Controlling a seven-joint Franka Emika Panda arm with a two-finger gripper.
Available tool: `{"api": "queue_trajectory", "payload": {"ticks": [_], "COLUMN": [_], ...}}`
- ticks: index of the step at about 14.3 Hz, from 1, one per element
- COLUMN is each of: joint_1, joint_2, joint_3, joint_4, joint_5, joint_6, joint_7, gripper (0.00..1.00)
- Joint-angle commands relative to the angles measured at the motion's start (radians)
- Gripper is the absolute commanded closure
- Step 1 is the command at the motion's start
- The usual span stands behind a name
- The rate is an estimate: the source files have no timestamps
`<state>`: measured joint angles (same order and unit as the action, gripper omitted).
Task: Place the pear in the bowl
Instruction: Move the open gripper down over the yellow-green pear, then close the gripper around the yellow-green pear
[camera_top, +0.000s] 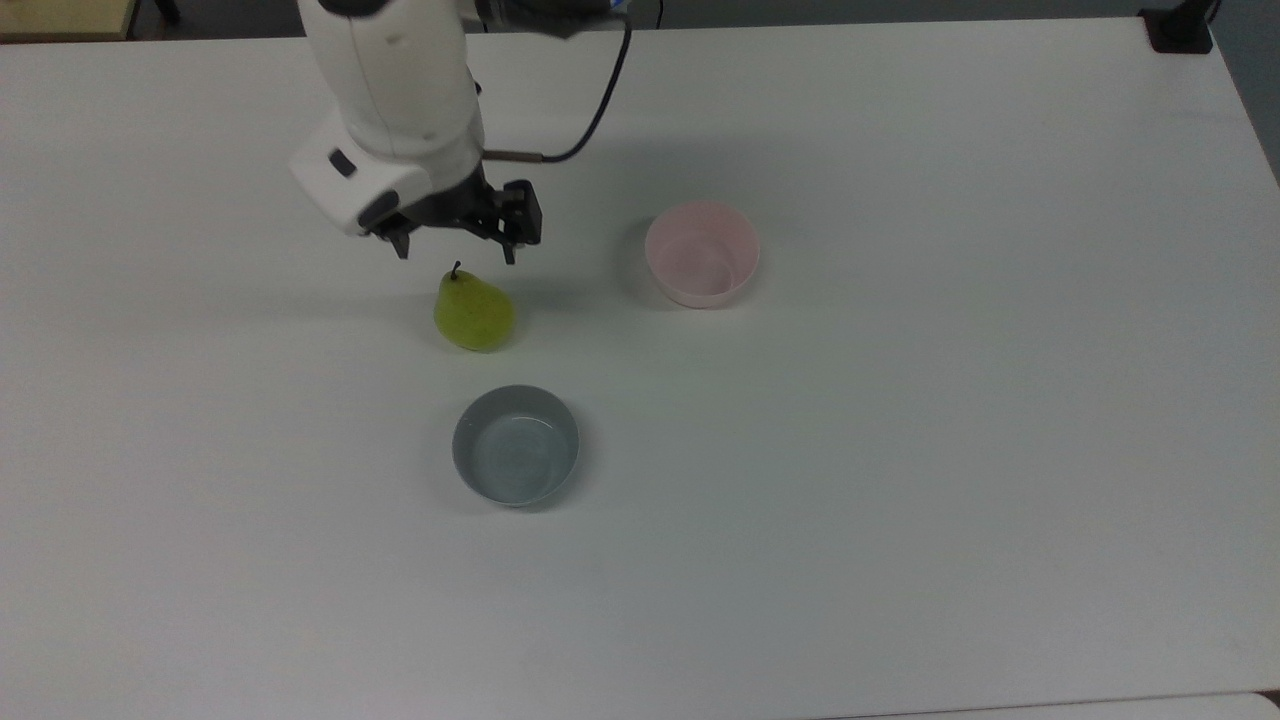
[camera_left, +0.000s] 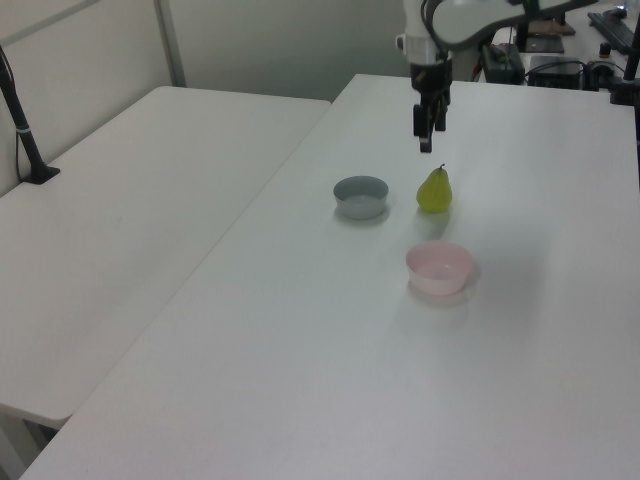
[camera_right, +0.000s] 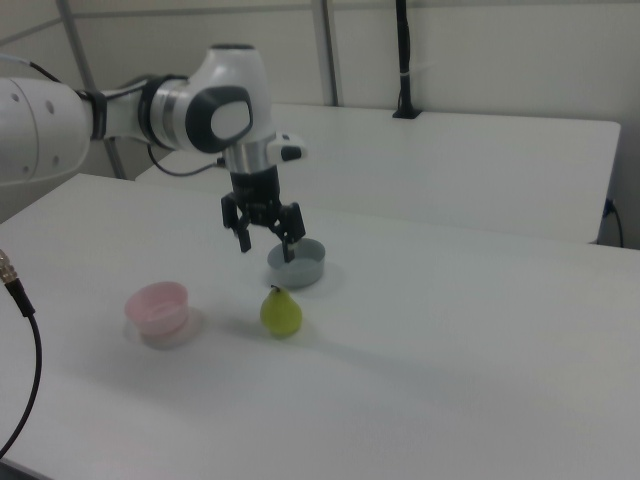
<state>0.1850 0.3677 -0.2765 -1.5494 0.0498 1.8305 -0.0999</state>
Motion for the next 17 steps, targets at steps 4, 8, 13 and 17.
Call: {"api": "queue_trajectory", "payload": {"ticks": [4,8,13,17], "joint_1": [0.034,0.031,0.028,0.028], "joint_2": [0.023,0.073,0.091,0.097], "joint_3": [-0.009,-0.009,-0.009,-0.009], "joint_4": [-0.122,-0.153,-0.161,-0.172], "joint_5": [-0.028,-0.07,-0.085,-0.087], "joint_6": [0.087,0.159,0.179,0.205], "joint_7": [-0.11,-0.122,-0.142,-0.142], "gripper": [0.0,0.0,0.03,0.04]}}
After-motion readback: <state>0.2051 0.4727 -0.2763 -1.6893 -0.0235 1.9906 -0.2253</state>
